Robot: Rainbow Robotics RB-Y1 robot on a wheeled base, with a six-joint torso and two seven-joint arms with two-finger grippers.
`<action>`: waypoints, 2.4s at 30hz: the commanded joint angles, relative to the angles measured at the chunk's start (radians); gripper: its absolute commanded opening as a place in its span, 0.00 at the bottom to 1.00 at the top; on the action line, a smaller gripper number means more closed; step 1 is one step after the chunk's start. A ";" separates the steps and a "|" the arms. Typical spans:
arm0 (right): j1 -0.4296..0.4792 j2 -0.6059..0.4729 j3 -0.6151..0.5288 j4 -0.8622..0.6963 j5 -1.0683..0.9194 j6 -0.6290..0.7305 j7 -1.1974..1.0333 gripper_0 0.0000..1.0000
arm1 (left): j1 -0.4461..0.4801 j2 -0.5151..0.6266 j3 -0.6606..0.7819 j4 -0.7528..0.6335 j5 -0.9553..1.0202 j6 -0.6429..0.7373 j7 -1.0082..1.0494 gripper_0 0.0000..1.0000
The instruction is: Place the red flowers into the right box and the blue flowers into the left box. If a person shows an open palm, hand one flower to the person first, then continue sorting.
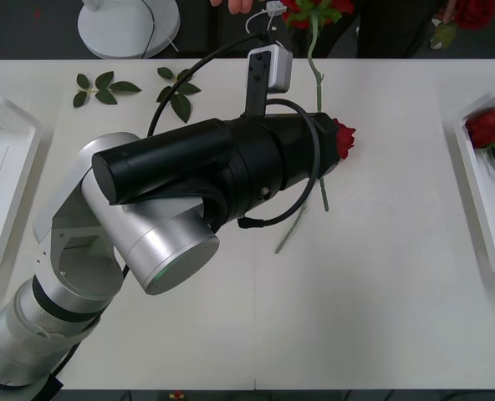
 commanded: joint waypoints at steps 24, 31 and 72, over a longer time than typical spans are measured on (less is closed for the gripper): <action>-0.193 0.140 0.020 0.068 0.058 -0.014 0.082 0.00 | -0.020 -0.026 -0.011 -0.018 -0.010 -0.015 -0.002 0.00; -0.193 0.141 0.021 0.068 0.063 -0.014 0.083 0.00 | -0.020 -0.026 -0.011 -0.018 -0.010 -0.015 -0.002 0.00; -0.043 -0.144 0.037 -0.103 -0.465 0.328 0.092 0.98 | -0.020 -0.026 -0.011 -0.018 -0.010 -0.015 -0.002 0.00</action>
